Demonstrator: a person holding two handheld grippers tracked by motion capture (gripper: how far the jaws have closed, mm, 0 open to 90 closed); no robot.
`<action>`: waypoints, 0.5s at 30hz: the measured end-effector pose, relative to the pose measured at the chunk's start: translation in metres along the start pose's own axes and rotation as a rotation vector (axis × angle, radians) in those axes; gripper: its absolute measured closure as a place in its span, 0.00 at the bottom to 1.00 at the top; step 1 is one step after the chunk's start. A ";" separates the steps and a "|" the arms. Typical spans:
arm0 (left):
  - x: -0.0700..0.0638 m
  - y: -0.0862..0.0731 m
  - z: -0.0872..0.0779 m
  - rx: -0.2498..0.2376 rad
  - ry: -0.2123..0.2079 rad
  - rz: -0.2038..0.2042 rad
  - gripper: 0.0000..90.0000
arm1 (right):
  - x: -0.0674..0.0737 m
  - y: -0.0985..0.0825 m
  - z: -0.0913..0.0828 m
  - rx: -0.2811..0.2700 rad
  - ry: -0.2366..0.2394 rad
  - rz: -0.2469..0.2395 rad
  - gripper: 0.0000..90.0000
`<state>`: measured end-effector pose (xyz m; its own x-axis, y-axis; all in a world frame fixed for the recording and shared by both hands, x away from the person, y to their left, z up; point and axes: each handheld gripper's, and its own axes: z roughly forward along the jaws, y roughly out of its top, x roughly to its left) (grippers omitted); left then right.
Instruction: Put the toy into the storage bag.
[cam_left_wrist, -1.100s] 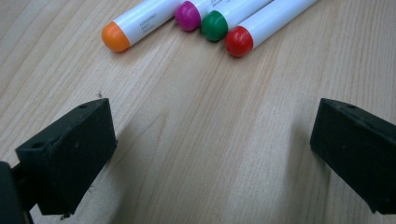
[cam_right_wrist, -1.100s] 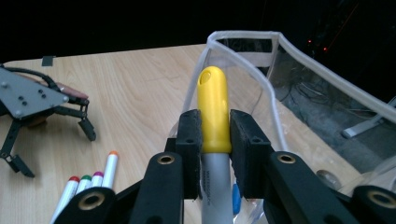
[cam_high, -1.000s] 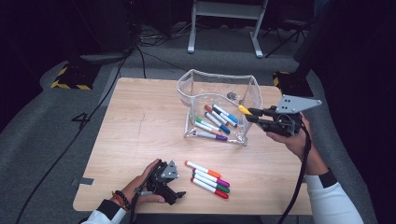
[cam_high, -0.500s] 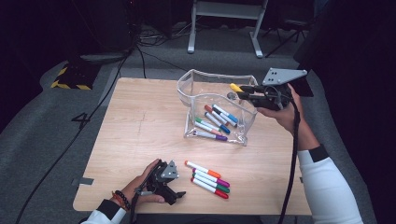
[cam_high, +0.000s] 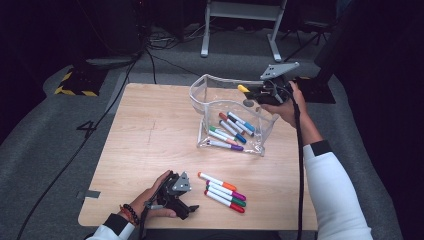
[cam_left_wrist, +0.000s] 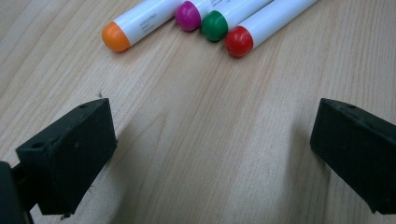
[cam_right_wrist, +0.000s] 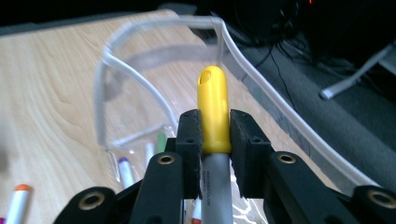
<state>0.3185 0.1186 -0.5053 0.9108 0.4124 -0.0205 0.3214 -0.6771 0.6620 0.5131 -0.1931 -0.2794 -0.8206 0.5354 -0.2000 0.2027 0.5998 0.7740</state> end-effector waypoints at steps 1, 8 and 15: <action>0.000 0.000 0.000 -0.003 -0.001 0.000 0.01 | -0.002 -0.002 0.004 0.009 -0.004 0.009 0.83; 0.000 0.000 0.000 -0.004 -0.003 0.000 0.01 | -0.011 -0.013 0.026 0.122 -0.018 0.050 0.83; 0.000 0.000 0.000 -0.004 -0.003 0.000 0.01 | -0.009 -0.025 0.043 0.275 -0.003 0.051 0.83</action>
<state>0.3182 0.1187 -0.5055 0.9116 0.4103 -0.0228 0.3203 -0.6746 0.6651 0.5386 -0.1872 -0.3229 -0.8043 0.5702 -0.1673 0.3813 0.7111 0.5907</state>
